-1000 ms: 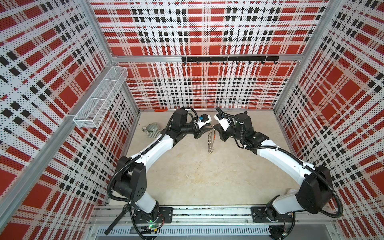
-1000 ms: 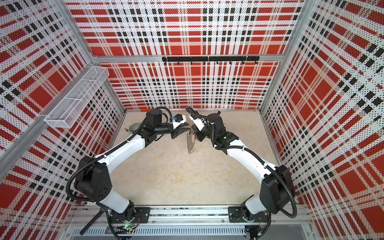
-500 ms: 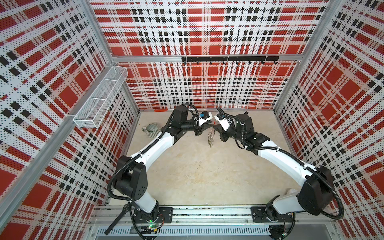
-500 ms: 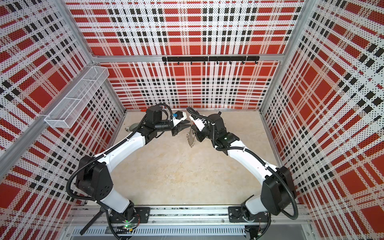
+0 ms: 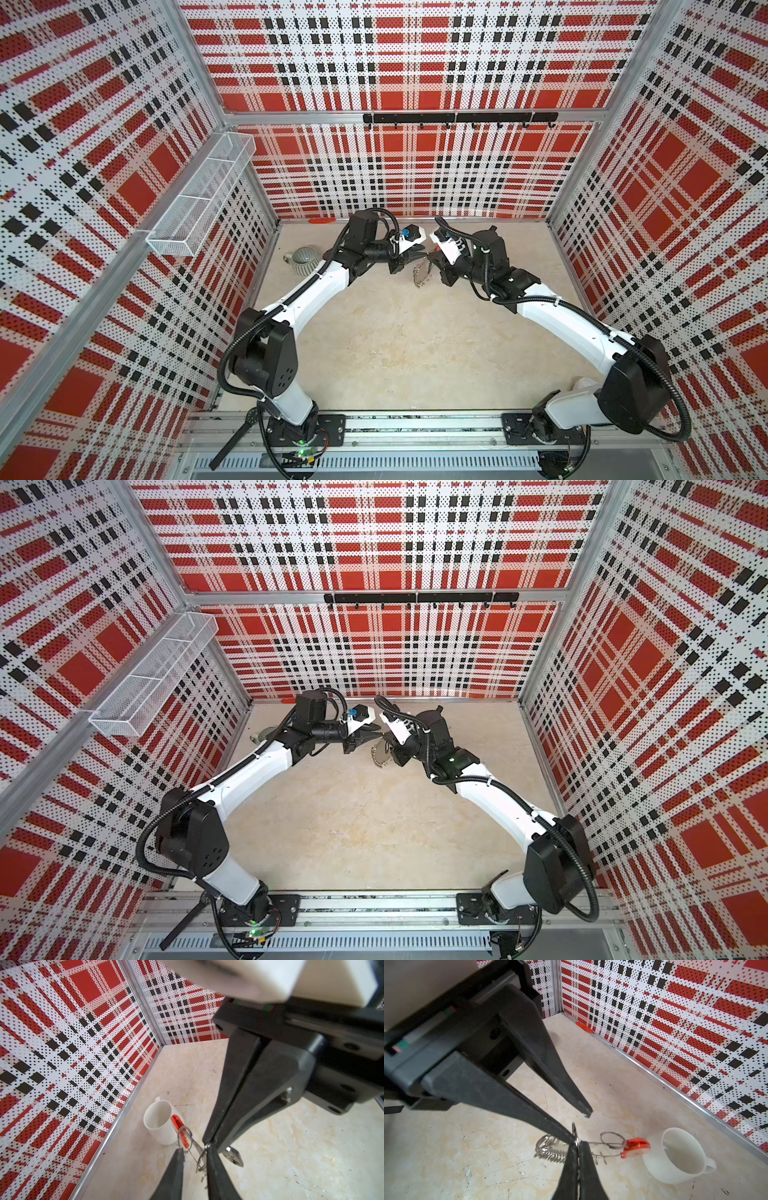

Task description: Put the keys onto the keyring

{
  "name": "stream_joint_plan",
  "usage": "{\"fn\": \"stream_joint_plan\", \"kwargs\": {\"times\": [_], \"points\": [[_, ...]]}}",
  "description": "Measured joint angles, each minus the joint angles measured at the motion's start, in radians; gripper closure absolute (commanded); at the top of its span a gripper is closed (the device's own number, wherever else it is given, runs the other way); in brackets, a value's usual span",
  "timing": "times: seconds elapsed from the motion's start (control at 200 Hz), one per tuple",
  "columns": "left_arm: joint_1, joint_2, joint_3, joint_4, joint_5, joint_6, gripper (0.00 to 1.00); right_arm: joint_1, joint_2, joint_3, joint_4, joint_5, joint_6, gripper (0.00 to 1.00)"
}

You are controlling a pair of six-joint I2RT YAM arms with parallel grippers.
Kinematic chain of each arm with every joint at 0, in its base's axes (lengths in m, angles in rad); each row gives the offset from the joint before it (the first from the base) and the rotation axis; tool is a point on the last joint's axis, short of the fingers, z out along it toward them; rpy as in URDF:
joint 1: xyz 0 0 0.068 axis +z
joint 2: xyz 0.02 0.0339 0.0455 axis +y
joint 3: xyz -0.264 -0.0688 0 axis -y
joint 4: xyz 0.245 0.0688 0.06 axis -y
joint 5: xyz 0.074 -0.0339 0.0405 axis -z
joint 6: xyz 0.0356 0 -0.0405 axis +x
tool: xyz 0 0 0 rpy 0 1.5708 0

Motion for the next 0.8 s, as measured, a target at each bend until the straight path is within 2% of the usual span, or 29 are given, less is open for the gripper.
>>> {"fn": "stream_joint_plan", "kwargs": {"times": [0.371,0.611,0.797], "points": [[0.007,0.000,0.000,-0.064,0.027,0.030,0.84,0.008,0.000,0.000,-0.002,-0.008,0.000,1.00],[0.011,0.000,0.012,-0.088,0.034,0.036,1.00,0.014,0.000,0.000,-0.007,-0.010,-0.005,1.00],[0.013,0.004,0.019,-0.100,0.040,0.035,1.00,0.014,0.000,0.000,-0.006,-0.004,-0.006,1.00]]}}
